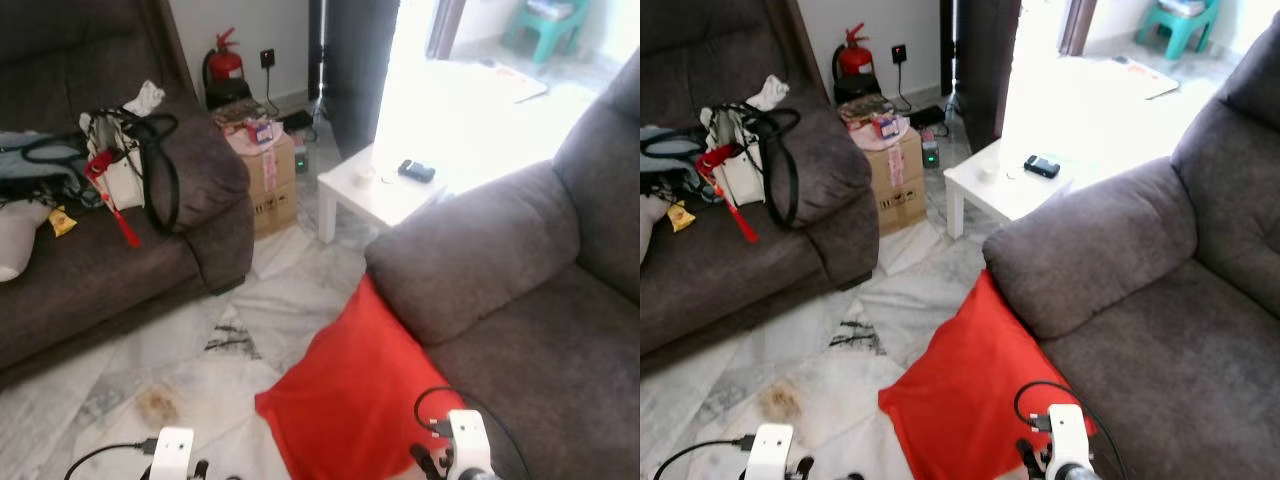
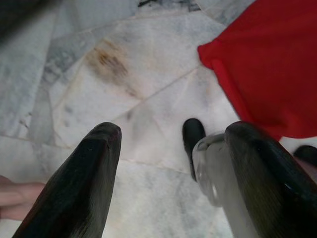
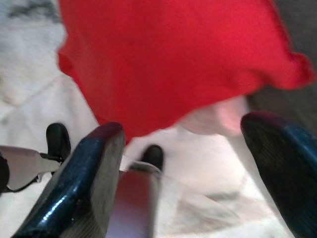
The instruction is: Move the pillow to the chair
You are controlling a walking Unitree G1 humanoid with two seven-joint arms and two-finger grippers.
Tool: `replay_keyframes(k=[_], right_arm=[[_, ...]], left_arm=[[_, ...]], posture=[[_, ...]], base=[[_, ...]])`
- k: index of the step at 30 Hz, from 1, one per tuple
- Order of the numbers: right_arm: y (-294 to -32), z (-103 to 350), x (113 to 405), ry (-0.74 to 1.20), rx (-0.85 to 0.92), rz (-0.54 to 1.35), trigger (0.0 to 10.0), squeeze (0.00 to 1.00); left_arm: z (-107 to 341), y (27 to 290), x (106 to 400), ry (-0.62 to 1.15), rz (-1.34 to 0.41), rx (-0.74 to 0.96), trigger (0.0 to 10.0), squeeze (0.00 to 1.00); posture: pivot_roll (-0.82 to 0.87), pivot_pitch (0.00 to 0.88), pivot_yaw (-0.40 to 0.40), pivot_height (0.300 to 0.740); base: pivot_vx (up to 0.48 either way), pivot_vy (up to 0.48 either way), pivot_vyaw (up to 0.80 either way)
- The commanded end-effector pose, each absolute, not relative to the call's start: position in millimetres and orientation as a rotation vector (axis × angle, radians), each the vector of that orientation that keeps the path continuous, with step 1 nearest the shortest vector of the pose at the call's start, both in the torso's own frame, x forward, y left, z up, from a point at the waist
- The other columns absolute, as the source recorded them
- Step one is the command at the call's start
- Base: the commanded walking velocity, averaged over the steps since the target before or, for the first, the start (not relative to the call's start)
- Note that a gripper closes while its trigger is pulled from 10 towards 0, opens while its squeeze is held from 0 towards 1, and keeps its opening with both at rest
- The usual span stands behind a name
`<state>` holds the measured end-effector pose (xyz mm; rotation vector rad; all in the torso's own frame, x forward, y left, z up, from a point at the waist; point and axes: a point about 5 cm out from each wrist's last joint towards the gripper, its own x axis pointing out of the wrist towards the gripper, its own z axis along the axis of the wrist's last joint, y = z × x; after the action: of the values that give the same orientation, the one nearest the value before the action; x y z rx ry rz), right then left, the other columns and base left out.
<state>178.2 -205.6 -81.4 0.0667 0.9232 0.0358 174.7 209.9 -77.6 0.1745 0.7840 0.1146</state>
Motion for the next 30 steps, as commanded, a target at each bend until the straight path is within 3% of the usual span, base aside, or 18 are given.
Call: replay_keyframes(k=[1,5,30], right_arm=[[-203.9,-82.5,177.0,0.933,0.08,0.032,10.0,0.0],[-204.5,-82.6,176.5,0.934,0.081,0.03,10.0,0.0],[-201.9,-82.0,178.4,0.92,0.095,0.028,10.0,0.0]], left_arm=[[-82.2,213.5,164.8,0.827,0.112,0.19,10.0,0.0],[-82.5,213.4,164.5,0.831,0.11,0.195,10.0,0.0],[-83.1,214.6,162.8,0.837,0.116,0.178,10.0,0.0]], posture=[[0.08,0.132,-0.023,0.74],[0.08,0.131,-0.023,0.74],[0.08,0.119,-0.02,0.74]], base=[[0.0,-0.289,0.0],[0.0,-0.471,0.0],[0.0,0.0,0.0]])
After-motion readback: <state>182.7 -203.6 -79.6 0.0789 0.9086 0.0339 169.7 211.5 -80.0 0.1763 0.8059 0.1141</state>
